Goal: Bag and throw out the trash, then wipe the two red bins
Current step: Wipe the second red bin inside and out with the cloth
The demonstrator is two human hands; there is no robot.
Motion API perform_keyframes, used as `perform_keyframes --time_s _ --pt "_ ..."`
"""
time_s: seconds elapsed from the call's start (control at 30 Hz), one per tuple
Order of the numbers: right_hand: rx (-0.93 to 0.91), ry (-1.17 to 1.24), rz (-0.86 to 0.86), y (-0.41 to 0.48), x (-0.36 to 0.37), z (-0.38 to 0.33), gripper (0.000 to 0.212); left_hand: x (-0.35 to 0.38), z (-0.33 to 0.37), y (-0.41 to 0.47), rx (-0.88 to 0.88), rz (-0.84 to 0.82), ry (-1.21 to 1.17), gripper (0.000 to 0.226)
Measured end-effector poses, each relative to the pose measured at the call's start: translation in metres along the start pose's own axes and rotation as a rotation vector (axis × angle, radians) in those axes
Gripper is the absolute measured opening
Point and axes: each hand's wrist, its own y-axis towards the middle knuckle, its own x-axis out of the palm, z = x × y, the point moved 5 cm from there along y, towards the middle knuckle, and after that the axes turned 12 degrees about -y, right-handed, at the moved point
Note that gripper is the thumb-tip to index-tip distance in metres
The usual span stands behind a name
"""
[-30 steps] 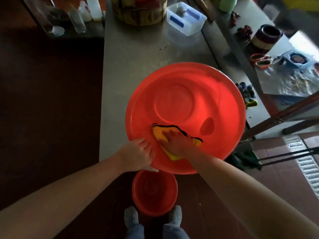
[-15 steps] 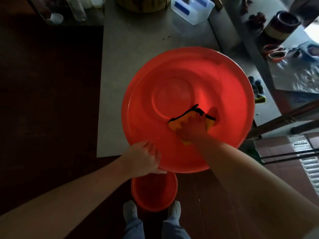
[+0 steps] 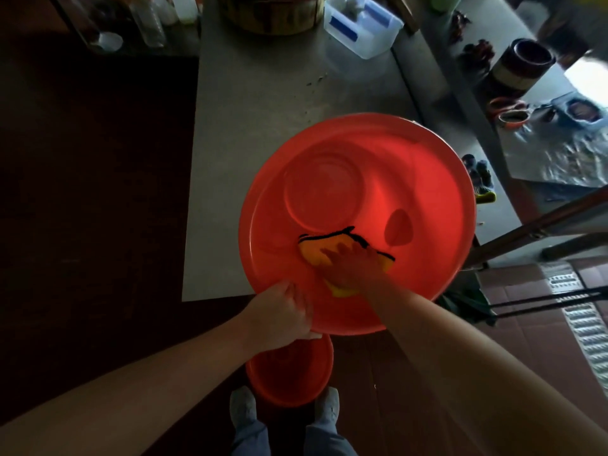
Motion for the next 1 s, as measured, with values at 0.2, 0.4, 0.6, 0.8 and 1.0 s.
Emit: perform_keyframes --time_s 0.2,0.4,0.6,0.8,1.0 --pt "0.106 -0.206 0.265 -0.014 -0.015 0.058 0.043 -0.001 -0.002 0.004 -0.018 -0.056 0.017 0.072" --pt "0.098 -0.001 -0.009 -0.044 0.005 0.004 0.061 -0.003 -0.006 0.011 0.001 -0.126 0.068 0.070" --pt "-0.043 0.080 -0.080 -0.068 0.000 -0.026 0.065 -0.012 -0.006 0.014 -0.018 -0.133 0.068 0.067" --pt "0.083 -0.263 0.026 -0.073 -0.019 0.040 0.062 -0.024 -0.008 0.017 -0.050 -0.117 0.002 0.066" --pt "0.168 -0.287 -0.092 -0.071 -0.025 0.050 0.064 -0.025 -0.009 0.028 -0.009 -0.162 -0.049 0.067"
